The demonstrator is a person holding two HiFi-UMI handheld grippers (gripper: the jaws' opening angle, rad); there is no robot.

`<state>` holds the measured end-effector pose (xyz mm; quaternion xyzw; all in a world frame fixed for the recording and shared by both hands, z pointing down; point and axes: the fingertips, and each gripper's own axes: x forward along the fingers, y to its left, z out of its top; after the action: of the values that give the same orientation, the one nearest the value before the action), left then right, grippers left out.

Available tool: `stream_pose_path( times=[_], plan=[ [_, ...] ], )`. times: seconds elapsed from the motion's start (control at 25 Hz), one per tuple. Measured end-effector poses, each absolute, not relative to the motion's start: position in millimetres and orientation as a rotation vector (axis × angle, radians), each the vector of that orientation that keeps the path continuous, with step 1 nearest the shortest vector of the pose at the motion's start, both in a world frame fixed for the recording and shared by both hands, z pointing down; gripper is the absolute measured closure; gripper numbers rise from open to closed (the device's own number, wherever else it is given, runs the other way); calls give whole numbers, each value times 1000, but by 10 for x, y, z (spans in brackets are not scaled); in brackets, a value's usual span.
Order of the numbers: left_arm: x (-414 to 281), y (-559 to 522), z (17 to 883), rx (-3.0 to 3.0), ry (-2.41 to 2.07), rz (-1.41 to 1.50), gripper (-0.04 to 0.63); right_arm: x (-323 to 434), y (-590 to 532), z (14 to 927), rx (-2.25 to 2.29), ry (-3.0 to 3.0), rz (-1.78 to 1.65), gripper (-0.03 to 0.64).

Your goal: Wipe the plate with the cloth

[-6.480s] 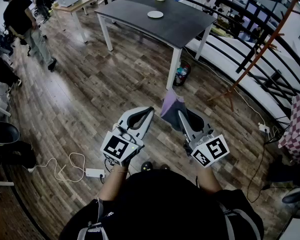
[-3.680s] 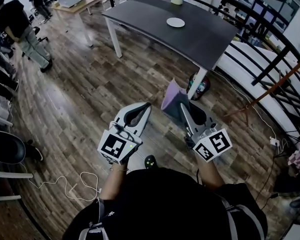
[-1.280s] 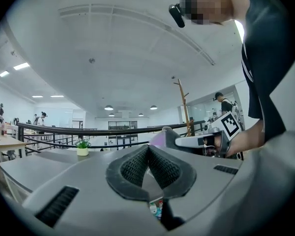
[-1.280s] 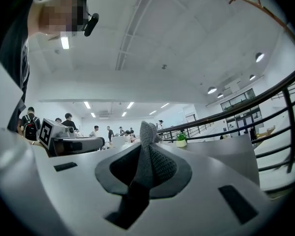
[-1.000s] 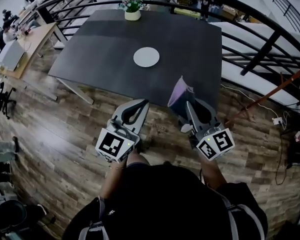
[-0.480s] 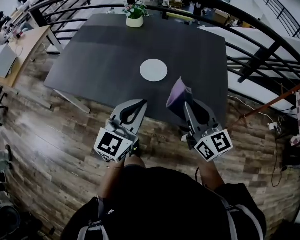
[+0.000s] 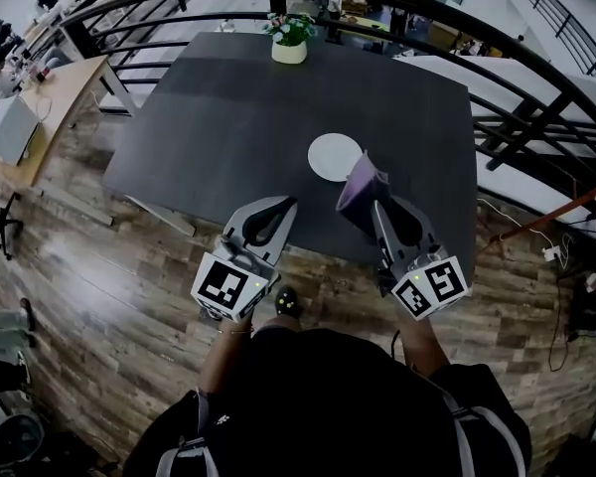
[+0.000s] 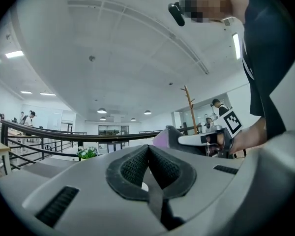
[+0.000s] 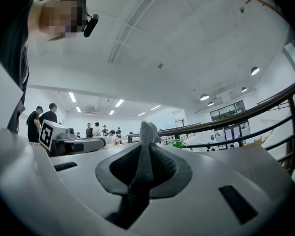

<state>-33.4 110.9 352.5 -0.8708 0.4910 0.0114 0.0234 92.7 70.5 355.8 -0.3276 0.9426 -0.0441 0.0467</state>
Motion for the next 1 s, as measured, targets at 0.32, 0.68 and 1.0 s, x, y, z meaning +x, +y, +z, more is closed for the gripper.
stream_pose_path(
  times=[0.32, 0.68, 1.0],
  plan=[
    [-951, 846, 3539, -2683, 1462, 0, 588, 384, 405, 3547, -1050, 2840, -138, 577],
    [-1343, 515, 3533, -2718, 1356, -11, 588, 174, 248, 3594, -1201, 2795, -115, 577],
    [-1005, 239, 3615, -2821, 1180, 35, 588, 582, 149, 3639, -1402, 2721, -118, 577]
  ],
)
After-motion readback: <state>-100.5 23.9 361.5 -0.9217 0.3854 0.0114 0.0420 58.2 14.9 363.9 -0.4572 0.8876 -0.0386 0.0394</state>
